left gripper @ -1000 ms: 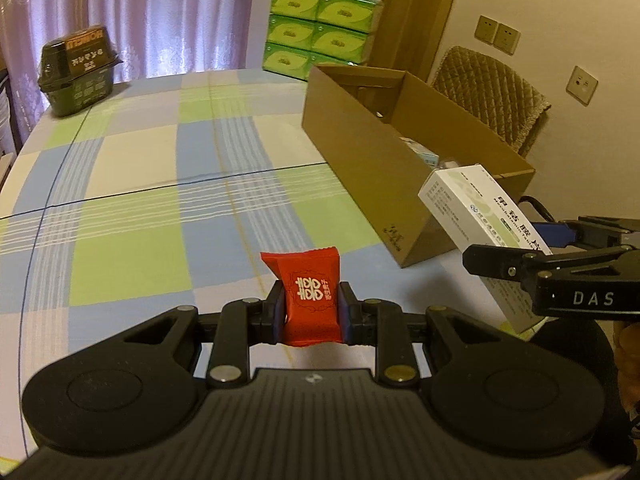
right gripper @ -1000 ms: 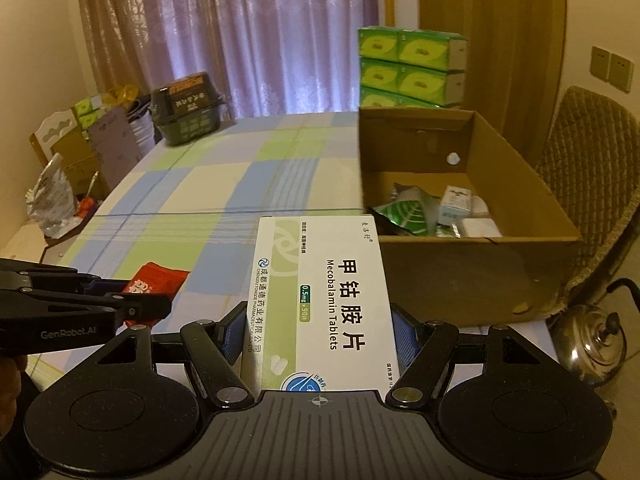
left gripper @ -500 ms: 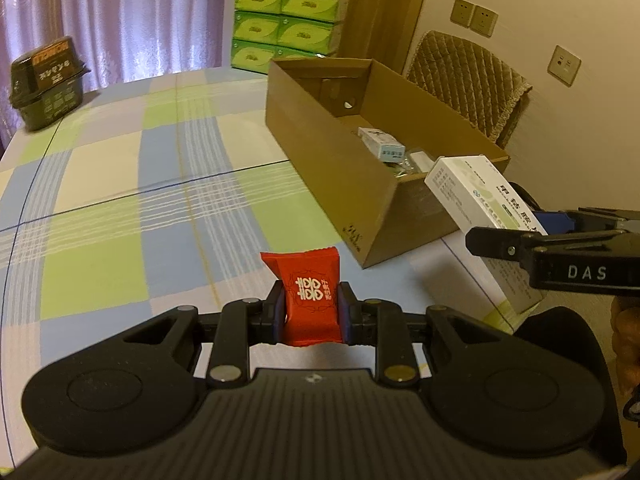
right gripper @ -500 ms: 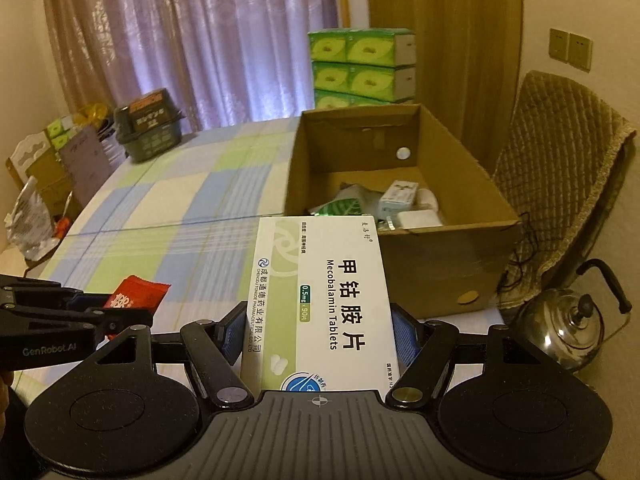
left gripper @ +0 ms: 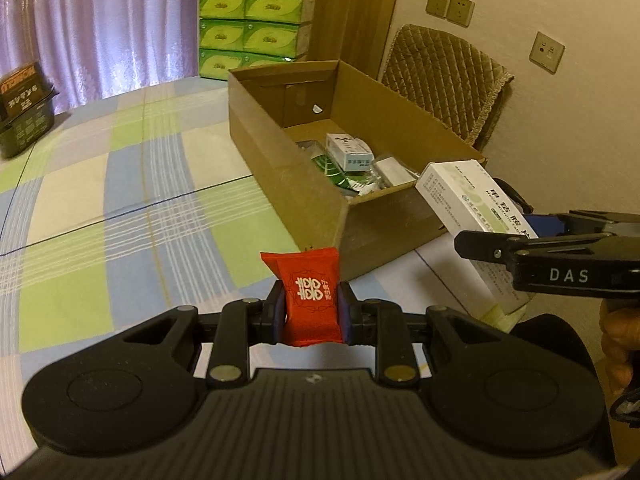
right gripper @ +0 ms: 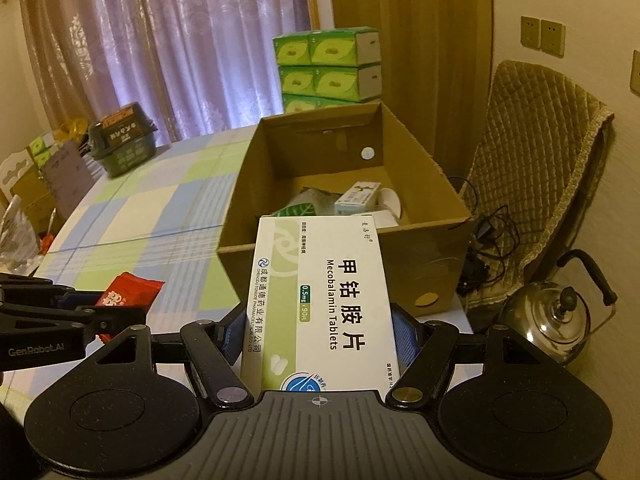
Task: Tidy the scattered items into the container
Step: 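Lift and carry the medicine box and red candy toward the cardboard box with both tools, then lower the red candy into the box and open the left tool while the right tool holds the medicine box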
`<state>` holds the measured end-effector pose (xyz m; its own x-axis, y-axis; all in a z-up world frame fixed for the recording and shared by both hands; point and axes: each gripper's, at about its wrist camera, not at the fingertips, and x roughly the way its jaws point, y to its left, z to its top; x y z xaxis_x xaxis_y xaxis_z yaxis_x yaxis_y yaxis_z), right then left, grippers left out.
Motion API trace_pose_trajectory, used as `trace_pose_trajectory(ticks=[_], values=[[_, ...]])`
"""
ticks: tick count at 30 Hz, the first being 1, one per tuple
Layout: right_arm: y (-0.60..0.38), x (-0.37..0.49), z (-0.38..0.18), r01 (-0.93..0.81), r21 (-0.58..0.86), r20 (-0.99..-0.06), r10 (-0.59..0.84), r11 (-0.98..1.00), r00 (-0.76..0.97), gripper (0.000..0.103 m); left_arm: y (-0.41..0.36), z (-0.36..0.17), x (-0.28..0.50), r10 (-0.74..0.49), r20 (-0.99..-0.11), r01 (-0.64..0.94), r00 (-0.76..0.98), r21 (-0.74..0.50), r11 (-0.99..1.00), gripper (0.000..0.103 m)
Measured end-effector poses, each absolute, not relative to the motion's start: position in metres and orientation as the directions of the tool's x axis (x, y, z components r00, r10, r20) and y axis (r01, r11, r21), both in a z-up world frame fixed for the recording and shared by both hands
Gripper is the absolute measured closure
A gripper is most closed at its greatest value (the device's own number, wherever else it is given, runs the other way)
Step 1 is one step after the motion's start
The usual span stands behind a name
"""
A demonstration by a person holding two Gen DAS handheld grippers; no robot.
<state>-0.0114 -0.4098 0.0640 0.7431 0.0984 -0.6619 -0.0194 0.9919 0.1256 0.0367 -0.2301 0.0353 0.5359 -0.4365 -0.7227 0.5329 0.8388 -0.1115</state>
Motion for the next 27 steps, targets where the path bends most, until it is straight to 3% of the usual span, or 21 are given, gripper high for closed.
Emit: trace_pose_trajectory(ticks=[27], values=[[-0.438, 0.041, 0.089, -0.042, 0.052, -0.628, 0.066, 0.998, 0.775, 0.030, -0.280, 0.070, 0.074, -0.499, -0.655, 0.576, 0.567, -0.119, 0.809, 0.081]])
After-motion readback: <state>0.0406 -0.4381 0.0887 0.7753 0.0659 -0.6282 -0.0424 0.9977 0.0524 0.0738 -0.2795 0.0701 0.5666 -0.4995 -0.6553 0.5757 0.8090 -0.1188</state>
